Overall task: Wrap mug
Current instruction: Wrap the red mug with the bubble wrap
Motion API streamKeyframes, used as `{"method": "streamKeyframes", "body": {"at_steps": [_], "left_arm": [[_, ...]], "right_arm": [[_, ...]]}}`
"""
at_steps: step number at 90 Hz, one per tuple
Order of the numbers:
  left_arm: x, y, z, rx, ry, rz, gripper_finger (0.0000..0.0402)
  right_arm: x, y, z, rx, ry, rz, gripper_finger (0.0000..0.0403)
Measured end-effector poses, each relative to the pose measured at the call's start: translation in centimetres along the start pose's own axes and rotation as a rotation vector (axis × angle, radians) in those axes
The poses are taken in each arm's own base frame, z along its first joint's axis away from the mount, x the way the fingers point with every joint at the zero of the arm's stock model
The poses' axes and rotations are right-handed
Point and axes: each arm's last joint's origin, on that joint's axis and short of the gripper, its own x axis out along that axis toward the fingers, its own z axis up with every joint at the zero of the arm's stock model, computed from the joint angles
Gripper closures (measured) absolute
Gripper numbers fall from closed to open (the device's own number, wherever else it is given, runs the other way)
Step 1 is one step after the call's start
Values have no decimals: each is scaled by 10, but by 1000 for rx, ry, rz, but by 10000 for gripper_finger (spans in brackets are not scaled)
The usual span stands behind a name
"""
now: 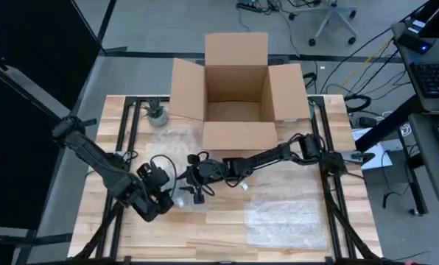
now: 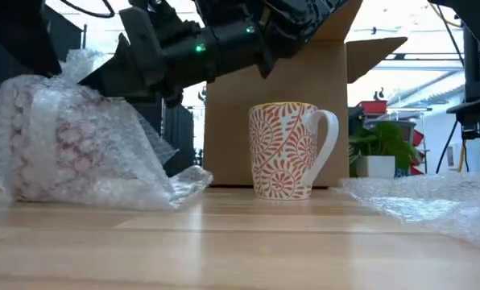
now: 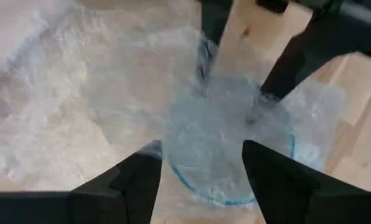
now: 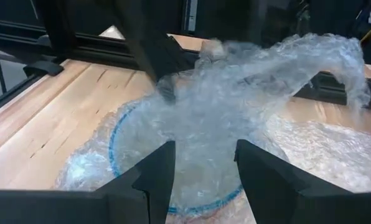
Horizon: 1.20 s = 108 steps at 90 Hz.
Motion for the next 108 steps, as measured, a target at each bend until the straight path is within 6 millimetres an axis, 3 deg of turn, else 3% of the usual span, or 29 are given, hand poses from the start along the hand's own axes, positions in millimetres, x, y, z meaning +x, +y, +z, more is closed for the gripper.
{"method": "streamKeyframes", "body": {"at_steps": [16,30,50,70,88,108], "left_arm": [[-23,16,11,35,-11,77,190],[-38,46,13,33,-25,185,190],[-23,70,4,-31,-49,192,190],[13,60,-3,-25,-97,79,190],[13,42,6,34,-88,-108,190],[29,40,1,53,-32,-53,190]], "right_arm": [[0,0,0,-1,1,1,245],[0,0,-1,-5,2,1,245],[0,0,-1,-9,4,3,245],[0,0,-1,-12,5,3,245],[0,0,-1,-12,5,3,245],[0,-2,-2,-17,7,1,245]]}}
